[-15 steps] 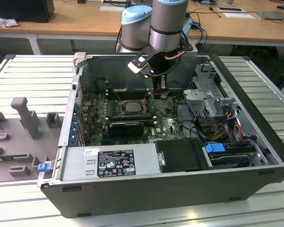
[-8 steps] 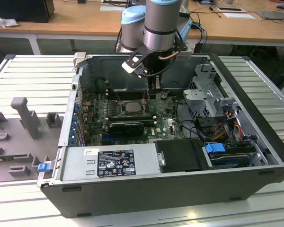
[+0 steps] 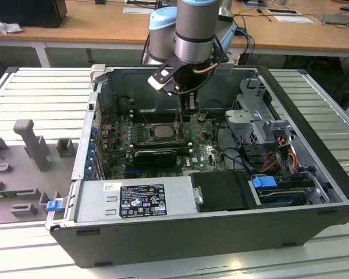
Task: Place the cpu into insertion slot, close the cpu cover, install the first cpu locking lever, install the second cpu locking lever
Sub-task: 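Close the cpu cover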
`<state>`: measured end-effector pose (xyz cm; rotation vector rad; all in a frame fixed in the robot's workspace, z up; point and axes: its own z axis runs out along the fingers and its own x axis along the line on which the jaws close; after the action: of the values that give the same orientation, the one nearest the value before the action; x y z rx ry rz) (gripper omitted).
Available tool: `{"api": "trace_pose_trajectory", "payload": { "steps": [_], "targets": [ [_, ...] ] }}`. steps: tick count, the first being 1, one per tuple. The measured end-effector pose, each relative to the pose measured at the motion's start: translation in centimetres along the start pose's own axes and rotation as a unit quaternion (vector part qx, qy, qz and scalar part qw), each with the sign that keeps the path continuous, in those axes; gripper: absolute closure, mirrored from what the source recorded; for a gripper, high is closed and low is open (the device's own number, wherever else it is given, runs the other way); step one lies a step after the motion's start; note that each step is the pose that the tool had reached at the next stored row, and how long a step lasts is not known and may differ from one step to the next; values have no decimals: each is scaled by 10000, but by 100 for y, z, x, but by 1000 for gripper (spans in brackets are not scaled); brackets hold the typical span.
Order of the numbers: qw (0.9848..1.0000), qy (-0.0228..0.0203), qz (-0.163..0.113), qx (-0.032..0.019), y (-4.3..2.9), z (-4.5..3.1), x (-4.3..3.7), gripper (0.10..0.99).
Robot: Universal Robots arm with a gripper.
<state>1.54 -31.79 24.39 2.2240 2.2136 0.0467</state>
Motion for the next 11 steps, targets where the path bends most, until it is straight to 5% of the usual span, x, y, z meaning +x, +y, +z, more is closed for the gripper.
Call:
{"api": "trace_pose_trajectory", "payload": {
  "steps": [11],
  "targets": [
    [10000,0,0,0,-30,-1,0,980]
  ]
}}
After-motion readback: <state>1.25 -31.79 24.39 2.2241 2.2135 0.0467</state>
